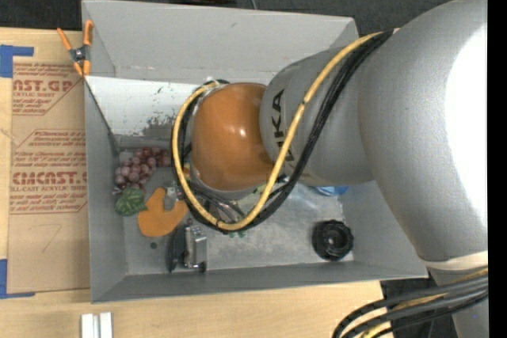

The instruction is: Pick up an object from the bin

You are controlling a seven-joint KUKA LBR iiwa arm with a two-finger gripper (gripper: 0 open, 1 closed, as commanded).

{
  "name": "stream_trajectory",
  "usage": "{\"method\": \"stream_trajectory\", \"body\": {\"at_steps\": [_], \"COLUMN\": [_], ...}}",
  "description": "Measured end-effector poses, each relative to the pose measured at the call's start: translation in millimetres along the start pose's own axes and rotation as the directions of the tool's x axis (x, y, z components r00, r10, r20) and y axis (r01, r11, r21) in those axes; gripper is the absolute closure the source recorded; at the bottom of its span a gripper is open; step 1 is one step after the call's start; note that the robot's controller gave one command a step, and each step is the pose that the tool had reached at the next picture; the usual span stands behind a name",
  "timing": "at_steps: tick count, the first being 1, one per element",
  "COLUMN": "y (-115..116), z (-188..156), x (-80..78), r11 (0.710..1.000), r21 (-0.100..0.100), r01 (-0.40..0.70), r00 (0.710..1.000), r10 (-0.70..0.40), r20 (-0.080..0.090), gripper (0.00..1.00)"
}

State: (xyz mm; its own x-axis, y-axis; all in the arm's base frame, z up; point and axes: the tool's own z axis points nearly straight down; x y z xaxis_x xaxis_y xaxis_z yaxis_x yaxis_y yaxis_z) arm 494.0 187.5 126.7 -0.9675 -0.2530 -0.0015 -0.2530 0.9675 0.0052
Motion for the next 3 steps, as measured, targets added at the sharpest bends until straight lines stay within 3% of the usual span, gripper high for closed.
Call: {"method": "stream_trajectory", "body": {"at_steps": [1, 2, 3], "y": [-6.8, -10.6, -9.1], "z": [30.2, 38.6, 31.0], "x": [-1.9, 1.3, 3.7], "r11": [0.998, 0.993, 0.995], "r21": [0.002, -0.001, 0.0], "r01": [0.059, 0.118, 0.096], "r00": [0.998, 0.993, 0.995], "r10": [-0.059, -0.118, -0.096], "r20": [-0.003, 0.004, -0.005], "gripper": [0.0, 0.0, 0.0]}}
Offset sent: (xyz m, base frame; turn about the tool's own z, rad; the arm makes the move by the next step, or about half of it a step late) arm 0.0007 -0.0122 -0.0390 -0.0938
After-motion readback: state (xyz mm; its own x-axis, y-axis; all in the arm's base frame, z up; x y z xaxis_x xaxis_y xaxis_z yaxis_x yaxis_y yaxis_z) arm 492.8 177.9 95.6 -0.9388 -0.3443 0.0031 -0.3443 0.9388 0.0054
